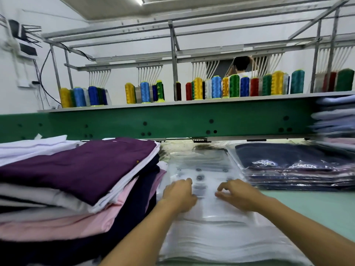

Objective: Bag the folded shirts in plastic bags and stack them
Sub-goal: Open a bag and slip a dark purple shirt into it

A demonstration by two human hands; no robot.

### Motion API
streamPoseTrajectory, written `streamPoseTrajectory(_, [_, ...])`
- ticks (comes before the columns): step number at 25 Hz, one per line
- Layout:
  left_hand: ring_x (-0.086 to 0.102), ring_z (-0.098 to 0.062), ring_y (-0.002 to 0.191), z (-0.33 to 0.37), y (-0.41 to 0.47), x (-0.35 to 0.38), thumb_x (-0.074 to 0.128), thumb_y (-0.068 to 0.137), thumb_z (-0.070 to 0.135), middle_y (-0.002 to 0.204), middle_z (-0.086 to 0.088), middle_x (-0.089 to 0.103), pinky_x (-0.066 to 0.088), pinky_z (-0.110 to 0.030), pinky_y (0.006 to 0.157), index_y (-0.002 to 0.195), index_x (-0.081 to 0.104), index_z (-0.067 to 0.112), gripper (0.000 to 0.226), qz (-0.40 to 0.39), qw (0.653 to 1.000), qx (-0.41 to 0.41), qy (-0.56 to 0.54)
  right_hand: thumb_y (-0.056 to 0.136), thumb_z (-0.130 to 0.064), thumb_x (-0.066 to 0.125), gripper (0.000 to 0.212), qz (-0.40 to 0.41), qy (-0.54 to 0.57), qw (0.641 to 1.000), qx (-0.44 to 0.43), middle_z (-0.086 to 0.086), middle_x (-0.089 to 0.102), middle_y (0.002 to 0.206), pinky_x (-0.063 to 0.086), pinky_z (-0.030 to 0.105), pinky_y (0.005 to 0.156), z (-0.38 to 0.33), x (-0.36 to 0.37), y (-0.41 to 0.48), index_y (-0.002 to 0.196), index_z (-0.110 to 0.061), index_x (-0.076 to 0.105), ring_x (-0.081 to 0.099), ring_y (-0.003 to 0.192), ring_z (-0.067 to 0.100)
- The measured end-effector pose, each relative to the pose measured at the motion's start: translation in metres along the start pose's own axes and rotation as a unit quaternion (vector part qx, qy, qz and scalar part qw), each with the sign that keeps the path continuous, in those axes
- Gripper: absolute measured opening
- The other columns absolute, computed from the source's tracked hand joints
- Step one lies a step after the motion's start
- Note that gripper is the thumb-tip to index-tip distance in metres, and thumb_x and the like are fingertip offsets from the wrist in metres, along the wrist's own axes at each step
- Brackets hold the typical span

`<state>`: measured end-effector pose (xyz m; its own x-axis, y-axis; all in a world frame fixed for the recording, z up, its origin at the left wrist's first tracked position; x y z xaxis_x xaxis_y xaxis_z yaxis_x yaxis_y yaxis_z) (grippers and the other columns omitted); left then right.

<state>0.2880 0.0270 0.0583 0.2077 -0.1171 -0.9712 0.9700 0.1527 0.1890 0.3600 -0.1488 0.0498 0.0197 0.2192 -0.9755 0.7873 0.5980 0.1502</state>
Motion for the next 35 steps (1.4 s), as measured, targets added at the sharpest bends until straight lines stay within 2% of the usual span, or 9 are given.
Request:
streamPoseTrajectory(5, [0.057, -0.033, 0.111, 0.002, -0.007, -0.092, 0.052, 0.089, 0.017, 0.124, -0.010, 0.061, 0.043, -0.038, 0.077, 0.123, 0.046, 0.013, 0.034, 0.040, 0.994, 0.002, 0.098, 0.097, -0.034, 0.056, 0.025, 0.093, 0.169, 0.981, -0.008, -0.006, 0.071, 0.107, 0.054, 0.035, 0.084, -0.082, -0.044, 0.012, 0.118, -0.026, 0.069, 0.065, 0.097, 0.014])
streamPoseTrajectory(9, [0.048, -0.033, 0.124, -0.046, -0.028, -0.173, 0.057, 0.087, 0.031, 0.131, -0.009, 0.055, 0.041, -0.044, 0.096, 0.132, 0.050, 0.016, 0.048, 0.056, 0.969, -0.102, 0.217, 0.092, -0.007, 0.055, 0.023, 0.117, 0.391, 0.909, -0.084, 0.006, 0.076, 0.086, 0.054, 0.026, 0.069, -0.170, -0.076, 0.022, 0.109, -0.010, 0.071, 0.068, 0.074, 0.011])
streamPoseTrajectory(12, [0.060, -0.029, 0.095, -0.088, -0.049, -0.197, 0.065, 0.077, 0.034, 0.096, -0.002, 0.060, 0.053, -0.039, 0.082, 0.111, 0.064, 0.018, 0.038, -0.030, 0.956, -0.165, 0.241, 0.090, 0.001, 0.053, 0.025, 0.074, 0.508, 0.854, -0.086, 0.016, 0.074, 0.088, 0.046, 0.016, 0.053, -0.217, -0.083, 0.026, 0.110, -0.005, 0.066, 0.062, 0.065, 0.016])
streamPoseTrajectory(20, [0.059, -0.023, 0.062, -0.118, -0.062, -0.226, 0.068, 0.073, 0.035, 0.073, -0.003, 0.058, 0.047, -0.029, 0.055, 0.072, 0.053, 0.016, 0.024, 0.020, 0.978, -0.128, 0.164, 0.096, -0.009, 0.051, 0.008, 0.007, 0.584, 0.812, -0.016, 0.023, 0.073, 0.083, 0.040, 0.022, 0.048, -0.256, -0.073, 0.044, 0.092, -0.012, 0.058, 0.055, 0.052, 0.018])
streamPoseTrajectory(25, [0.058, -0.025, 0.060, -0.112, -0.056, -0.247, 0.072, 0.073, 0.031, 0.063, -0.006, 0.062, 0.045, -0.028, 0.052, 0.070, 0.067, 0.010, 0.022, 0.098, 0.992, -0.075, -0.008, 0.096, -0.049, 0.056, 0.046, -0.043, 0.761, 0.646, 0.047, 0.016, 0.074, 0.088, 0.057, 0.034, 0.056, -0.284, -0.073, 0.066, 0.116, -0.009, 0.068, 0.070, 0.065, 0.029])
streamPoseTrajectory(27, [0.060, -0.019, 0.055, -0.124, -0.056, -0.246, 0.068, 0.082, 0.040, 0.067, -0.004, 0.068, 0.048, -0.024, 0.051, 0.081, 0.073, 0.010, 0.031, 0.047, 0.985, -0.080, -0.148, 0.090, -0.040, 0.061, 0.045, -0.047, 0.773, 0.628, 0.073, 0.016, 0.073, 0.106, 0.060, 0.042, 0.072, -0.292, -0.071, 0.077, 0.121, -0.008, 0.066, 0.072, 0.086, 0.033])
streamPoseTrajectory(30, [0.069, -0.026, 0.092, -0.187, -0.068, -0.253, 0.052, 0.094, 0.056, 0.114, -0.012, 0.072, 0.056, -0.036, 0.078, 0.113, 0.068, 0.005, 0.056, 0.025, 0.976, -0.201, -0.079, 0.071, 0.003, 0.058, 0.054, 0.007, 0.763, 0.635, 0.118, 0.016, 0.058, 0.110, 0.053, 0.038, 0.071, -0.283, -0.067, 0.085, 0.124, -0.003, 0.050, 0.062, 0.089, 0.031])
streamPoseTrajectory(32, [0.051, -0.032, 0.131, -0.243, -0.085, -0.253, 0.041, 0.097, 0.064, 0.148, -0.014, 0.049, 0.043, -0.041, 0.107, 0.142, 0.051, 0.010, 0.071, -0.014, 0.949, -0.307, 0.067, 0.068, 0.012, 0.055, 0.075, 0.024, 0.751, 0.647, 0.135, 0.015, 0.052, 0.125, 0.054, 0.038, 0.071, -0.274, -0.059, 0.086, 0.137, -0.010, 0.037, 0.062, 0.099, 0.033])
streamPoseTrajectory(35, [0.024, -0.029, 0.150, -0.295, -0.103, -0.242, 0.035, 0.092, 0.076, 0.162, -0.009, 0.029, 0.026, -0.041, 0.118, 0.157, 0.029, 0.022, 0.085, -0.080, 0.925, -0.362, 0.086, 0.073, 0.015, 0.055, 0.104, 0.043, 0.741, 0.656, 0.139, 0.015, 0.042, 0.146, 0.057, 0.046, 0.088, -0.264, -0.055, 0.091, 0.158, -0.025, 0.009, 0.059, 0.114, 0.034])
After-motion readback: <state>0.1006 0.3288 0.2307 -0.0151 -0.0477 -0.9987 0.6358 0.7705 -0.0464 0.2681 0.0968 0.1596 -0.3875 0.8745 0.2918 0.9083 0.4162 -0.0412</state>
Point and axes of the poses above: each hand's wrist, its own y-axis towards the middle knuckle, its own x-axis out of the palm, z = x × y, the point moved 8 cm from there along y, towards the middle knuckle
